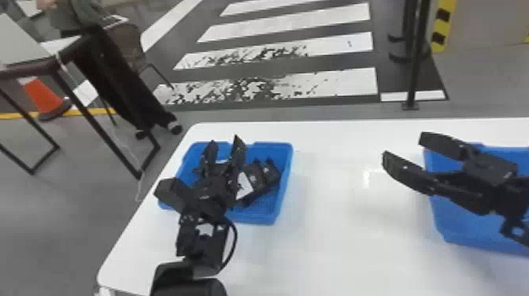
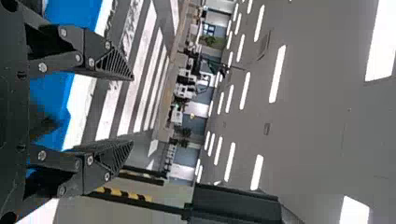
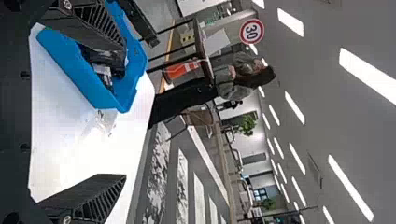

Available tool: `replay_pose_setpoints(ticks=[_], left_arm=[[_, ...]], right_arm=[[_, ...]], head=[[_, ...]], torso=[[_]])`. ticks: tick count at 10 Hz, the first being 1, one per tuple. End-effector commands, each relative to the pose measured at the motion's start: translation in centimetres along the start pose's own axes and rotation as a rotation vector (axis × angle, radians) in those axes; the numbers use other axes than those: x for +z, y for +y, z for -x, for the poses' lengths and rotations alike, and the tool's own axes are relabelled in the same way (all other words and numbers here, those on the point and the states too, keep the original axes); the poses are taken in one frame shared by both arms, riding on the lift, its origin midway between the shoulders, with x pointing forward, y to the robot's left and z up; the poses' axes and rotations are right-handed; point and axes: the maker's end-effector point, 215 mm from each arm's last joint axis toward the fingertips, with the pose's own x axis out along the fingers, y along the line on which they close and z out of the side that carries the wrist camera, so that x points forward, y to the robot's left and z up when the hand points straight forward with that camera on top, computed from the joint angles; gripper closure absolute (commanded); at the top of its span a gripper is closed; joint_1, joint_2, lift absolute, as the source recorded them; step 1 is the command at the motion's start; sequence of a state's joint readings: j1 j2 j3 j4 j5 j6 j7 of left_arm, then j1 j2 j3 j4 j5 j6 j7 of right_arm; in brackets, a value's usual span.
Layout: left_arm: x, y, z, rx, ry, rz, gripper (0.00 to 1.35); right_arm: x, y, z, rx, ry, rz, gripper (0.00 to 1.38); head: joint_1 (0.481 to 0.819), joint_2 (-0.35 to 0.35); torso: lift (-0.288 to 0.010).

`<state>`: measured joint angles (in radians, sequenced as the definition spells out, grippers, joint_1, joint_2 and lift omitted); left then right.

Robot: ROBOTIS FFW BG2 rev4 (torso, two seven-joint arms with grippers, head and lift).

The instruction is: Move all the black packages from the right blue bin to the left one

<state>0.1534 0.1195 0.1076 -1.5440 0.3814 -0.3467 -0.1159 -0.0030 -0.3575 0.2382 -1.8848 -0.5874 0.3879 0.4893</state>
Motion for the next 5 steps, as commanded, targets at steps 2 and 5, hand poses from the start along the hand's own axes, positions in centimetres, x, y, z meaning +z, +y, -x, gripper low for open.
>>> replay_pose_setpoints(ticks=[2, 5], left_arm=[[0.7, -5.1, 0.6, -0.097, -0.049, 0.110, 0.04], [3.1, -9.4, 2.9, -0.169, -0.121, -0.055, 0.10]], right_arm=[[1.5, -2.4, 3.4, -0.103, -0.032, 0.061, 0.06], [2.3, -5.6, 9.9, -0.335, -0.069, 0.130, 0.06]], head=[[0.695, 0.272], [0.695, 0.153]], torso=[[-0.168], [-0.168]])
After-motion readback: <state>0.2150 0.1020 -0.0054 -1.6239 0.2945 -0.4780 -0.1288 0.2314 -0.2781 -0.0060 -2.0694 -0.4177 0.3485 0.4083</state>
